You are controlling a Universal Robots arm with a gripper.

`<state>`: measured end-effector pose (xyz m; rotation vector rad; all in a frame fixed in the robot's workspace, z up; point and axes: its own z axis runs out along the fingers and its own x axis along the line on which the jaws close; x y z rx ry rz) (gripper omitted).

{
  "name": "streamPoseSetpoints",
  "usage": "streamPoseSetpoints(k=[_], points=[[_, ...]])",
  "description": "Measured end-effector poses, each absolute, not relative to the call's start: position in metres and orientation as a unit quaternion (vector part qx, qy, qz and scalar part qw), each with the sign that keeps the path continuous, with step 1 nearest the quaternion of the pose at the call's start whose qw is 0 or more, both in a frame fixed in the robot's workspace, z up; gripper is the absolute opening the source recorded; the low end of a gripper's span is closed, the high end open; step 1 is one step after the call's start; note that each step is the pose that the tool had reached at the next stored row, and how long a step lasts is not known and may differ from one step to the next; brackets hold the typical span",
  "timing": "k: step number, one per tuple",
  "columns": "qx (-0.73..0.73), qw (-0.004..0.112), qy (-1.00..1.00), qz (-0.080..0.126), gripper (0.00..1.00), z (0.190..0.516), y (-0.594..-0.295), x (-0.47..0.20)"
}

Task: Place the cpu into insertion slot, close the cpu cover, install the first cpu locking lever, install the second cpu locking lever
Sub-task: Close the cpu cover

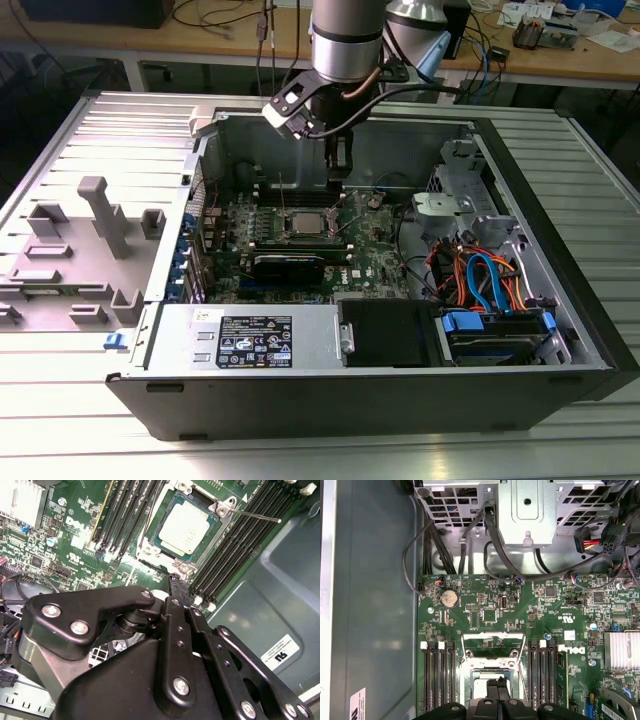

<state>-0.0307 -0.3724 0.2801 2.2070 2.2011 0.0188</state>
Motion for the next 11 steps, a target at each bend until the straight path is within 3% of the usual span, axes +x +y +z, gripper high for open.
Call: streamPoseSetpoints(k=[11], points=[[0.708,0.012,0.706,0.006,0.11,0.2801,-0.3724,-0.0277]])
